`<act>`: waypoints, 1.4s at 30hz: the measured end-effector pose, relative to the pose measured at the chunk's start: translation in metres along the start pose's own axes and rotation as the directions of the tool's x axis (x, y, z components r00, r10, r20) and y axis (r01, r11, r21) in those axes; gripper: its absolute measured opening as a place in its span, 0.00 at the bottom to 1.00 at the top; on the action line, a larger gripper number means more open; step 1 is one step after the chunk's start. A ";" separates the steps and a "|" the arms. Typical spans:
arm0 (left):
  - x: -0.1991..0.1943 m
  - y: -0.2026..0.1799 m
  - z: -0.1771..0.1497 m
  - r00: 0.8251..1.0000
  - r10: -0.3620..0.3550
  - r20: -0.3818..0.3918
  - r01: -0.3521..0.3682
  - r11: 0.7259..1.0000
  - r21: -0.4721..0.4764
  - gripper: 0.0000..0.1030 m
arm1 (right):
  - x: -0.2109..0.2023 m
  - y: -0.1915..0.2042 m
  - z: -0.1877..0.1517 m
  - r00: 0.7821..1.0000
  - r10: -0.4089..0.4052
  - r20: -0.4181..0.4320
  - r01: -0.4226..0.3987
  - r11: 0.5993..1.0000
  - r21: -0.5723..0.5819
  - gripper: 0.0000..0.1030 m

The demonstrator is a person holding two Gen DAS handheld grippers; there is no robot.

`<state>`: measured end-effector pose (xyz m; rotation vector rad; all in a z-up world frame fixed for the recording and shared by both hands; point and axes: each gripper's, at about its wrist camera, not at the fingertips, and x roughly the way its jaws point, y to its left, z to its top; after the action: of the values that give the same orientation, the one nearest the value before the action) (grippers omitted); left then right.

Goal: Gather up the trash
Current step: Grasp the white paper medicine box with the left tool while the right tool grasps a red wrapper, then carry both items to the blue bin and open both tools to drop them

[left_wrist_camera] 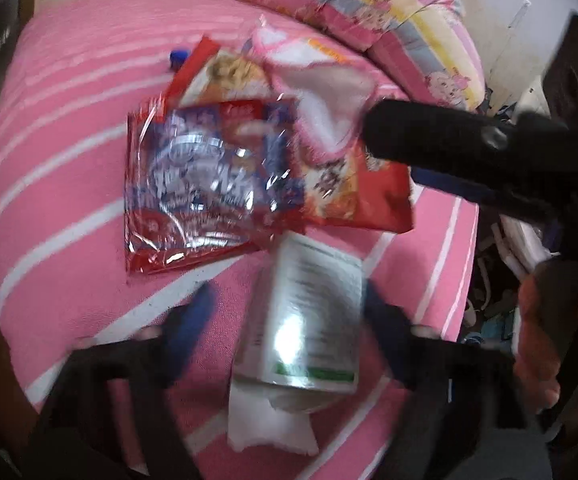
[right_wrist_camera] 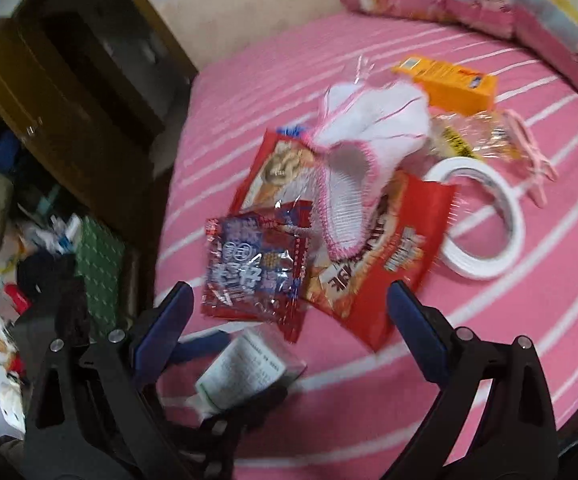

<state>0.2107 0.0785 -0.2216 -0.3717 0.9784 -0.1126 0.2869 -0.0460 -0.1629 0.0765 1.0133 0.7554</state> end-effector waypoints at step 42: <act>-0.133 -0.050 -0.043 0.928 -0.272 0.256 0.306 0.946 -0.104 0.41 | -0.169 0.015 -0.053 0.965 -0.092 0.246 0.083 0.995 0.048 0.13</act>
<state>0.1044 0.0550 -0.1201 -0.6463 0.6895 -0.2617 0.1859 -0.1520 -0.0614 0.1536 0.7868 0.6291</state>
